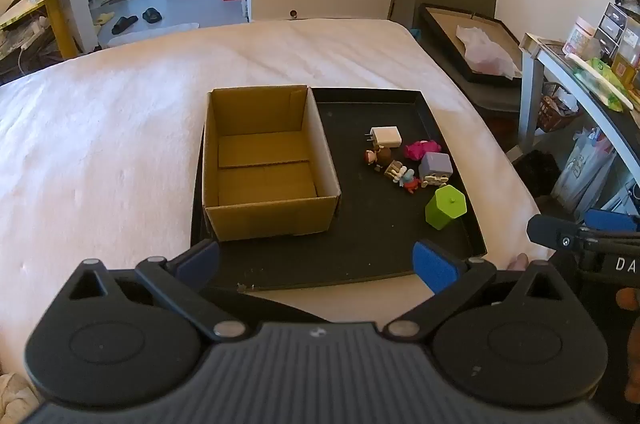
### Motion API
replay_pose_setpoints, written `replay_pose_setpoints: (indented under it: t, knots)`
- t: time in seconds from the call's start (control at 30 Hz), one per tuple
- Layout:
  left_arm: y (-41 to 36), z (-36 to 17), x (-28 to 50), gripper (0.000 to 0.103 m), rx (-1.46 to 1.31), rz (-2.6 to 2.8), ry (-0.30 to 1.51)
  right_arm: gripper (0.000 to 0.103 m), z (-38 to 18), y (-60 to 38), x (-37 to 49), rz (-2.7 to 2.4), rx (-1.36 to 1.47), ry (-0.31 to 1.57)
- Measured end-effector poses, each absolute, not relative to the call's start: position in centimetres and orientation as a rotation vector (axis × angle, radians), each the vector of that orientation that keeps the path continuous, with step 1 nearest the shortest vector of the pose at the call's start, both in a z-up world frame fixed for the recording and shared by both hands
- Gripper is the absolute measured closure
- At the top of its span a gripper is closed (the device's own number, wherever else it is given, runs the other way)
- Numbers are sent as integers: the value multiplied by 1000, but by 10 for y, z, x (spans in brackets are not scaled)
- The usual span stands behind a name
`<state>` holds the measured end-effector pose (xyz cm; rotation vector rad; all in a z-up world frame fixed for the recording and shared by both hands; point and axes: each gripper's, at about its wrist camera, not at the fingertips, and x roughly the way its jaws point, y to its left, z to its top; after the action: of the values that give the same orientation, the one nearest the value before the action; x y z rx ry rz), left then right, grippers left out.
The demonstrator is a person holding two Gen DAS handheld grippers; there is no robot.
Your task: Organize rigid objects
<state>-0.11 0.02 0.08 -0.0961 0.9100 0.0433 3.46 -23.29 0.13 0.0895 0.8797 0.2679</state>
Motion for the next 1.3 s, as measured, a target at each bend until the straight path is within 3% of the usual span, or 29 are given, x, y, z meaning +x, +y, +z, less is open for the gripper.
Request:
replay_pose_setpoints:
  t: [1.3]
  knots:
    - [2,8,-5,0,-104,28,895,0,0,-235,37,252,77,879]
